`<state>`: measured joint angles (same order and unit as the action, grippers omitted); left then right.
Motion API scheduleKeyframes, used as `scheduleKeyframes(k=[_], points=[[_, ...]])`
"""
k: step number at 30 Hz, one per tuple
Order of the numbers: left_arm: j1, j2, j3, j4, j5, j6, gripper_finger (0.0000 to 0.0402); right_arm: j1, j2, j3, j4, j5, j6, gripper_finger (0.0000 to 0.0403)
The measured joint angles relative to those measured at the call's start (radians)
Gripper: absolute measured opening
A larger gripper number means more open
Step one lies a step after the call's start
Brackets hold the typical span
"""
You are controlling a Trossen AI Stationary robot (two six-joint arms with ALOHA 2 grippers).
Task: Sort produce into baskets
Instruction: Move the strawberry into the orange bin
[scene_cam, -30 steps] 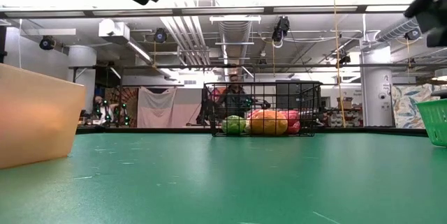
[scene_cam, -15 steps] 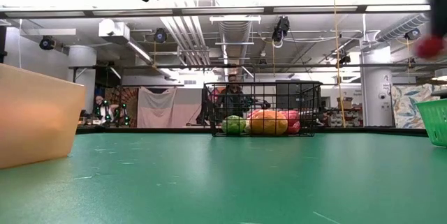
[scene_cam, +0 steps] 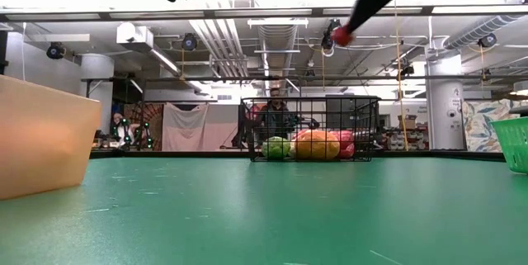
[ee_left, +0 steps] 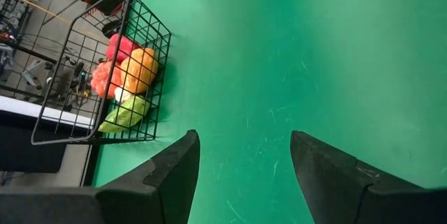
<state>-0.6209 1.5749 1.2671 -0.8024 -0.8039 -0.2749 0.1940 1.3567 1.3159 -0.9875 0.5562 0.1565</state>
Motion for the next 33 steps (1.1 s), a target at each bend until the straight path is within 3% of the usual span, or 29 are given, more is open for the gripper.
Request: scheduleKeyframes(k=[6,10,15,23,28,33], points=[[0.001,0.0,0.0,-0.003,0.0,0.0,0.0206,-0.298,0.0,0.0,0.18,-0.177,-0.243,0.0052],[0.012,0.0,0.0,-0.012,0.0,0.0,0.0206,-0.511,0.013,0.0,0.248,-0.348,-0.271,0.0052],[0.06,-0.001,0.0,-0.038,0.0,0.046,0.0206,-0.7,0.07,0.0,0.264,-0.399,-0.263,0.0052],[0.18,-0.051,-0.039,-0.009,0.014,0.228,0.0206,-0.795,0.196,0.0,0.259,-0.404,-0.283,0.0052],[0.264,-0.17,-0.159,0.181,0.139,0.319,0.0206,-0.804,0.239,0.0,0.257,-0.403,-0.291,0.0052],[0.294,-0.284,-0.246,0.315,0.217,0.312,0.0206,-0.803,0.237,0.0,0.225,-0.403,-0.291,0.0052]])
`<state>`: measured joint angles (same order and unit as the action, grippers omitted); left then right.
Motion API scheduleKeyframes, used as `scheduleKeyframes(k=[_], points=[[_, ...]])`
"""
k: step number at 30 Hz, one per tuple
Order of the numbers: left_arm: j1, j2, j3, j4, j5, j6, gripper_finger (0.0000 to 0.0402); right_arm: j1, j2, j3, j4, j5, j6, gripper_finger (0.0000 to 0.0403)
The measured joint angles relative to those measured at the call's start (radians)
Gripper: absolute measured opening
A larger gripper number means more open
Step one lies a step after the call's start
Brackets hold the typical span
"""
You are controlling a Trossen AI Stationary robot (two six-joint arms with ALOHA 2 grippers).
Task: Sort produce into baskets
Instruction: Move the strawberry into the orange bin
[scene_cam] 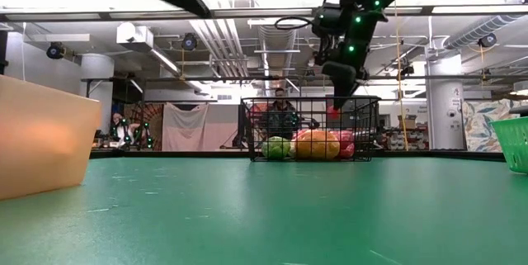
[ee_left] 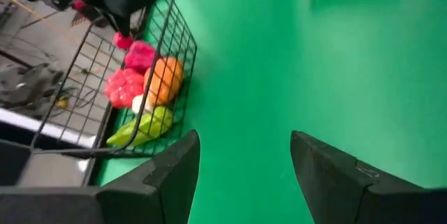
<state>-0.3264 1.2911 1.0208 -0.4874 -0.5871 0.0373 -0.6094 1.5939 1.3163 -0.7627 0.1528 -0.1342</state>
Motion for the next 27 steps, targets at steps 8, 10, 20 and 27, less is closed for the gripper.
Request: scheduleKeyframes(k=[8,10,20,27], points=[[0.0,-0.066,-0.028,0.028,0.011,-0.088,0.0206,0.008,-0.083,0.0,-0.011,-0.066,0.002,0.0052],[-0.002,-0.066,-0.008,-0.024,0.012,-0.098,0.0206,0.036,-0.129,-0.002,0.014,-0.236,0.009,0.0052],[-0.041,-0.061,0.263,-0.605,0.076,-0.438,0.0206,0.475,-0.191,-0.02,0.396,-0.301,0.082,0.0052],[-0.098,-0.07,0.323,-0.691,0.073,-0.503,0.0206,0.696,-0.025,-0.032,0.76,-0.258,0.081,0.0052]])
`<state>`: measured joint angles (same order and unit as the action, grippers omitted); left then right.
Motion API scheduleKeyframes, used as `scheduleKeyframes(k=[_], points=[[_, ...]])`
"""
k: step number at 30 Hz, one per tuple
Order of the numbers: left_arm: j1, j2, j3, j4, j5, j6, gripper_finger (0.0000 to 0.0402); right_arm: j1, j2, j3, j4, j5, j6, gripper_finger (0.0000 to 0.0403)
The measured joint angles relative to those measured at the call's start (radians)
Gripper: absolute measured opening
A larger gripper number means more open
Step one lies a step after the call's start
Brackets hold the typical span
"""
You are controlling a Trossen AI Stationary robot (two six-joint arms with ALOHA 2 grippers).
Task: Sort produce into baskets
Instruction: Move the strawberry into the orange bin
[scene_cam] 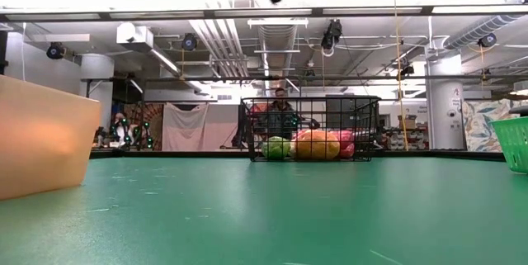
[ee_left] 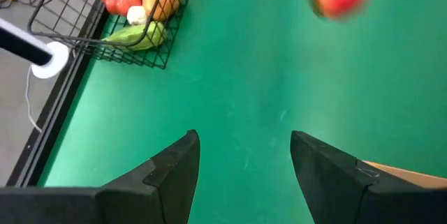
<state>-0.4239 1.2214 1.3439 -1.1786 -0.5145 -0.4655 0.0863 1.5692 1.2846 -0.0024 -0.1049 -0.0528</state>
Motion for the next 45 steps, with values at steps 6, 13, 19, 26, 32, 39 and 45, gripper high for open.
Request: scheduleKeyframes(k=[6,13,19,26,32,39,45], points=[[-0.029,-0.009,0.002,-0.046,-0.003,0.002,0.0206,0.095,0.2,0.005,0.248,0.001,-0.01,0.0052],[-0.038,-0.013,0.002,-0.097,-0.004,-0.049,0.0206,0.128,0.409,0.099,0.346,-0.002,0.039,0.0052],[-0.046,-0.012,0.002,-0.097,-0.005,-0.05,0.0206,0.135,0.516,0.185,0.346,-0.009,0.061,0.0052],[-0.051,-0.012,-0.004,-0.096,-0.011,-0.048,0.0206,0.141,0.587,0.239,0.344,-0.063,0.061,0.0052],[-0.051,-0.012,-0.028,-0.093,-0.027,-0.045,0.0206,0.141,0.605,0.247,0.344,-0.049,0.061,0.0066],[-0.052,-0.012,-0.051,-0.085,-0.027,-0.045,0.0206,0.137,0.604,0.249,0.341,-0.043,0.099,0.0122],[-0.062,-0.012,-0.051,-0.034,-0.029,-0.045,0.0206,0.137,0.473,0.249,0.069,0.011,0.032,0.0161]])
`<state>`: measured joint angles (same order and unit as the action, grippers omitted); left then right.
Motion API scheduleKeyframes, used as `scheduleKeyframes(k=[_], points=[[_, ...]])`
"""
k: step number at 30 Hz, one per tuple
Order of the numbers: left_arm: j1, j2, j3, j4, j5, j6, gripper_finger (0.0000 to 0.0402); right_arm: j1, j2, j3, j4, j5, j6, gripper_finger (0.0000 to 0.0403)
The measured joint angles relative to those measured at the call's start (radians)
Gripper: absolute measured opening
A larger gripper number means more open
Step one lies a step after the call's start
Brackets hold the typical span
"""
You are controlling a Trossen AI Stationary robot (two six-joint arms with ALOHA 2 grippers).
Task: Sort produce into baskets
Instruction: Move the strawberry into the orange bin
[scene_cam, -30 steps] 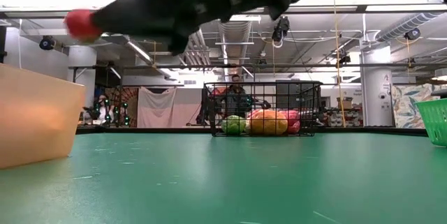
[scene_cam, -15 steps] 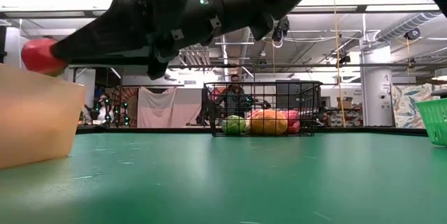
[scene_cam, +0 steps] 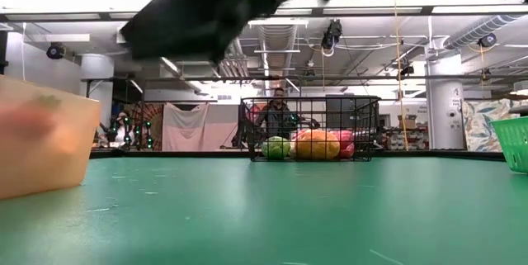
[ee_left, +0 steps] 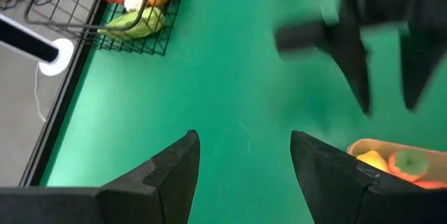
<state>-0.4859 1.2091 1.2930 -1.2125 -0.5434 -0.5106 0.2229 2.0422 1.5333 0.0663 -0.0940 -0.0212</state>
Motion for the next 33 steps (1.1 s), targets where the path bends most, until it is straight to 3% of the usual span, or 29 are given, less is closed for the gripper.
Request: scheduleKeyframes(k=[8,14,20,23,29,33], points=[[-0.034,0.004,-0.012,0.045,-0.08,0.001,0.0206,0.033,-0.301,-0.001,-0.603,0.241,0.039,0.0164],[-0.036,0.003,-0.072,0.221,-0.095,0.113,0.0206,0.041,-0.495,-0.023,-0.924,0.281,0.215,0.016],[0.001,0.004,-0.168,0.493,0.088,0.356,0.0206,0.08,-0.675,-0.136,-1.056,0.279,0.395,0.0167],[0.045,0.004,-0.196,0.591,0.117,0.448,0.0206,0.12,-0.756,-0.213,-1.115,0.278,0.485,0.0169],[0.195,0.003,-0.211,0.7,0.169,0.625,0.0206,0.217,-0.902,-0.352,-1.167,0.274,0.664,0.0166],[0.321,0.003,-0.211,0.804,0.324,0.771,0.0206,0.251,-0.954,-0.432,-1.194,0.253,0.777,0.0167]])
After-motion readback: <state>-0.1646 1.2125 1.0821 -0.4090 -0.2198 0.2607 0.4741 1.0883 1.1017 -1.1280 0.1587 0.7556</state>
